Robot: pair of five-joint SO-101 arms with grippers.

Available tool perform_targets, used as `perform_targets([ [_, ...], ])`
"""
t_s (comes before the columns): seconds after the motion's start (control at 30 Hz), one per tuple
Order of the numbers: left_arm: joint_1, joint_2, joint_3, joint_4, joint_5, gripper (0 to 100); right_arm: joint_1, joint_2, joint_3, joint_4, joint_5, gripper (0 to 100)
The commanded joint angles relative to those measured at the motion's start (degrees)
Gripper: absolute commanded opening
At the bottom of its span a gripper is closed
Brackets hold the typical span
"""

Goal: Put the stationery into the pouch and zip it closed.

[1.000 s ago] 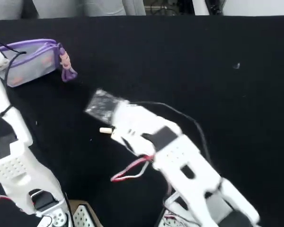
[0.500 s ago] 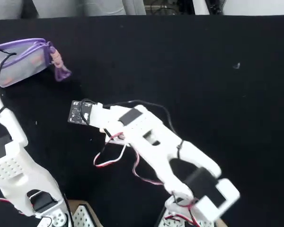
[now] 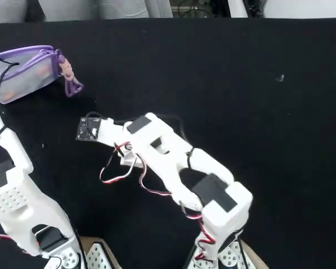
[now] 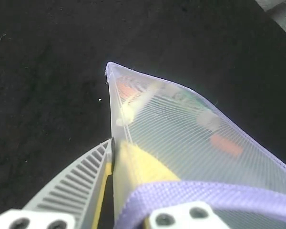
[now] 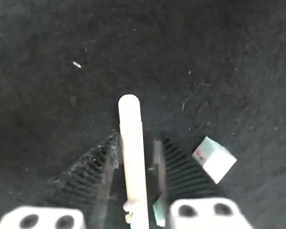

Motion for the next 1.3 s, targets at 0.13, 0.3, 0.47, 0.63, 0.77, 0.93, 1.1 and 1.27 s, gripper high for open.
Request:
perform_targets([
  [0.13,0.0,-0.7,-3.8,-1.7,0.5,3,-0.5,-0.1,-6.6,4.8,0.4,1.1],
  [0.3,2.5,-1.0,-4.0,-1.1,0.5,3,1.1,-5.2,-7.4,7.1,0.1,1.1],
  [0.47,8.0,-1.3,-4.3,0.2,0.4,3,6.4,-15.4,-7.1,7.2,-0.1,1.1],
  [0.63,13.8,-1.1,-8.3,2.5,0.3,3,11.9,-26.9,-7.3,6.7,-4.6,1.1],
  [0.77,18.1,-0.9,-12.8,5.7,0.4,3,14.9,-35.7,-7.2,4.0,-7.5,1.1],
  [0.93,22.2,-1.2,-13.9,6.6,0.5,3,17.1,-43.7,-7.0,1.5,-12.2,1.1],
  [1.1,17.6,-0.6,-13.9,6.2,0.3,3,17.0,-44.0,0.6,2.1,-9.7,1.2],
  [1.27,8.5,1.9,-14.5,3.2,0.2,3,17.9,-36.7,10.8,-9.8,-6.3,6.6],
])
